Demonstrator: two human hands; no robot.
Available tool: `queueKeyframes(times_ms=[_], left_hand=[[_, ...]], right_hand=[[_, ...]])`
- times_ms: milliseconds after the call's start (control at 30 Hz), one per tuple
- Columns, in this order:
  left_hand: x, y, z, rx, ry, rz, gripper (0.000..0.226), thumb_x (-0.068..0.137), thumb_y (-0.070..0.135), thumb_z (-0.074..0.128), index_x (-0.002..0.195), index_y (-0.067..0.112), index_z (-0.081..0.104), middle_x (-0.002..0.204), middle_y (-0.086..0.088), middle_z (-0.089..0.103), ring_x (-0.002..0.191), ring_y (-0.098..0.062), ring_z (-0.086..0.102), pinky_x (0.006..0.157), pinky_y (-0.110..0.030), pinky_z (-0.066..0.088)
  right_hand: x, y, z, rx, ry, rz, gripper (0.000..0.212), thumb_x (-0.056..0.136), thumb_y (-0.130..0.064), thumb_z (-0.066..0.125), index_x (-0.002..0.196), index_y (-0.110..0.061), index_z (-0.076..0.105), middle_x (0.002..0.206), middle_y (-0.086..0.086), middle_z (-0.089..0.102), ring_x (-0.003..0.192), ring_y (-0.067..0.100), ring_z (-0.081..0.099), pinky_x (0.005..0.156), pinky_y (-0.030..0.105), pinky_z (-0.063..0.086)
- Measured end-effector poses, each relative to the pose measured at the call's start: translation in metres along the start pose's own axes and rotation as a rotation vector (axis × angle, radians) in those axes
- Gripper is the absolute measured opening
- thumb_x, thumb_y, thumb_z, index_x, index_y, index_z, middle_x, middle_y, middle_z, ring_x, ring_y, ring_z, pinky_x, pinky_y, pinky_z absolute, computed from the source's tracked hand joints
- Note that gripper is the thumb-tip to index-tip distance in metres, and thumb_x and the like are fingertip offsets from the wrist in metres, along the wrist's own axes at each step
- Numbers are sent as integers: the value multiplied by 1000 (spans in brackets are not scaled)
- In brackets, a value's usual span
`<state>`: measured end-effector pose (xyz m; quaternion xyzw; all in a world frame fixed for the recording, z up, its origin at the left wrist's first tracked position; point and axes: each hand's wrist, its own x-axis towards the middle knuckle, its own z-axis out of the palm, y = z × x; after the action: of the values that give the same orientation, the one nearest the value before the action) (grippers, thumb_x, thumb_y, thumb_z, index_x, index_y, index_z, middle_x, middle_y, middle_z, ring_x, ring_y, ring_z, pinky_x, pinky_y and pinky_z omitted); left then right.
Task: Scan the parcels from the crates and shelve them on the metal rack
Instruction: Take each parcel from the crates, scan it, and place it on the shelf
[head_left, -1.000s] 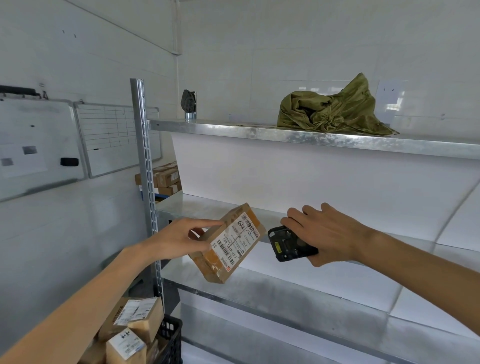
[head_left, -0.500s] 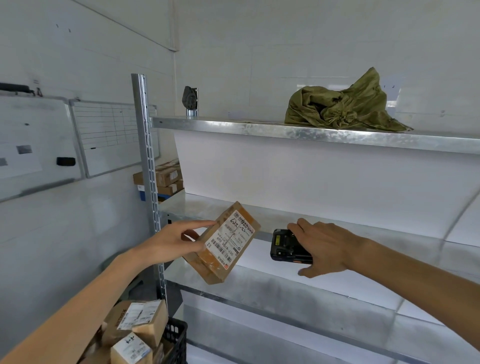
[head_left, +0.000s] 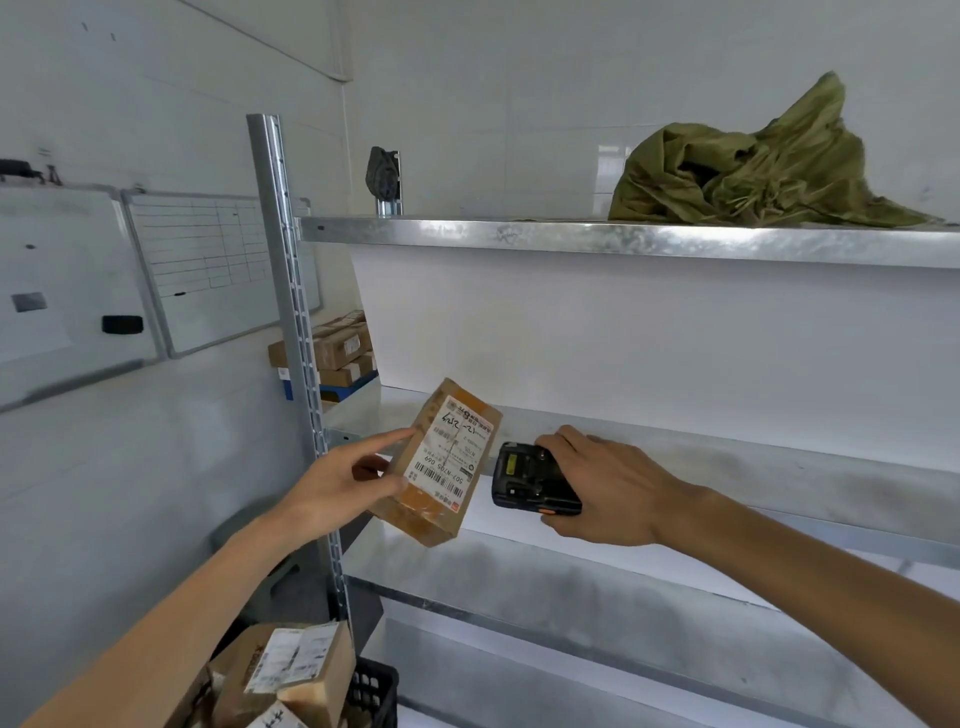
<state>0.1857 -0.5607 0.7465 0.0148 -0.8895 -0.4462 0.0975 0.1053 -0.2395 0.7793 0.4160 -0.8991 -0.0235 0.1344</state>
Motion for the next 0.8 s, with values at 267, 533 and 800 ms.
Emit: queueKeyframes(times_ms=[267,533,800], left_hand=[[60,-45,1,-236,47,-148,52,96,18,68,130,54,53,109,6,74,94,-10,72,70,-24,62],[103,-95,-20,-381,15,-226,52,96,18,68,135,49,54,115,-2,74,100,-17,74,73,-31,63],[157,-146,-55,-424,-39,-220,50,95,22,70,134,49,55,120,0,71,109,-20,71,83,-43,63]], right_hand=[[76,-7,47,226,16,22,80,87,-65,66,149,-30,30,142,-8,53,115,17,59,80,29,44],[145,-37,81,292,-65,31,78,88,-65,67,147,-29,31,138,-9,56,112,13,58,76,25,39],[223,-56,105,320,-71,132,81,86,-62,68,150,-33,28,140,-15,55,116,13,59,74,27,39]])
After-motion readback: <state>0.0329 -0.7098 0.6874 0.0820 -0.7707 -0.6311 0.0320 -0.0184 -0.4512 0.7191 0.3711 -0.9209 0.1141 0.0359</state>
